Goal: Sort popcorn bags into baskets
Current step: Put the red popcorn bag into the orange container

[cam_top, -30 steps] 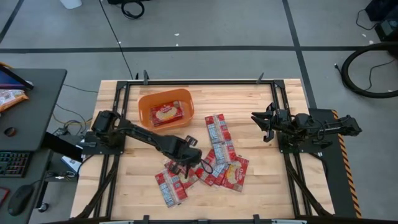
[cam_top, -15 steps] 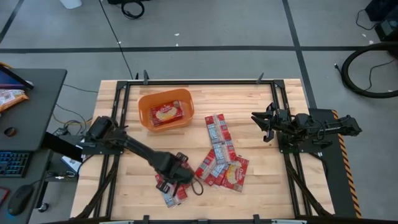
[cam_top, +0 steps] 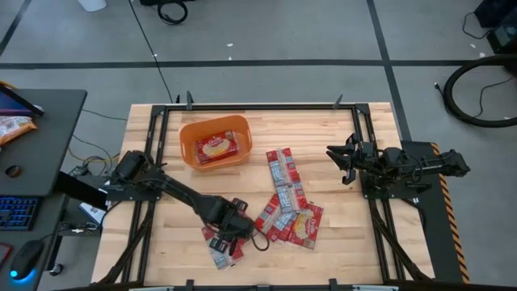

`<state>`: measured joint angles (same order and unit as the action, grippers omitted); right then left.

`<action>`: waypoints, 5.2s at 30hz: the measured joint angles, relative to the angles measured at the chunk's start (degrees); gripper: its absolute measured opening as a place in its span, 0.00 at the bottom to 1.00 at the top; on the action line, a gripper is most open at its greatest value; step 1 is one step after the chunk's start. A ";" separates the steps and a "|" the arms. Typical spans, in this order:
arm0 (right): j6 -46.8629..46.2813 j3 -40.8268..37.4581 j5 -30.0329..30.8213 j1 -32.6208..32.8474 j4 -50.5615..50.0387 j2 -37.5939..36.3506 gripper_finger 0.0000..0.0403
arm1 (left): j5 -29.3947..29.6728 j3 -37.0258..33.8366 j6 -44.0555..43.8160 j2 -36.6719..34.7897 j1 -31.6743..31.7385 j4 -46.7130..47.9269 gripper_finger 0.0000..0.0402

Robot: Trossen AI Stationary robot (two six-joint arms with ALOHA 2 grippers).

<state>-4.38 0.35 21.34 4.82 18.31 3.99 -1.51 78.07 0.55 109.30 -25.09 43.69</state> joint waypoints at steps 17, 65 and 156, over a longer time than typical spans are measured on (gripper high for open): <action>0.00 0.00 0.00 -0.01 0.03 0.02 0.24 | -4.78 -0.12 11.48 3.14 1.14 1.89 0.38; 0.02 0.01 -0.01 -0.02 0.01 0.50 0.24 | 20.12 29.19 10.36 5.14 8.53 35.77 0.00; 0.00 0.01 0.00 -0.01 0.01 0.48 0.24 | 32.38 11.49 3.56 13.27 5.65 13.25 0.52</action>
<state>-4.38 0.36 21.34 4.81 18.33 4.47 30.87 89.56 4.11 122.58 -19.43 56.94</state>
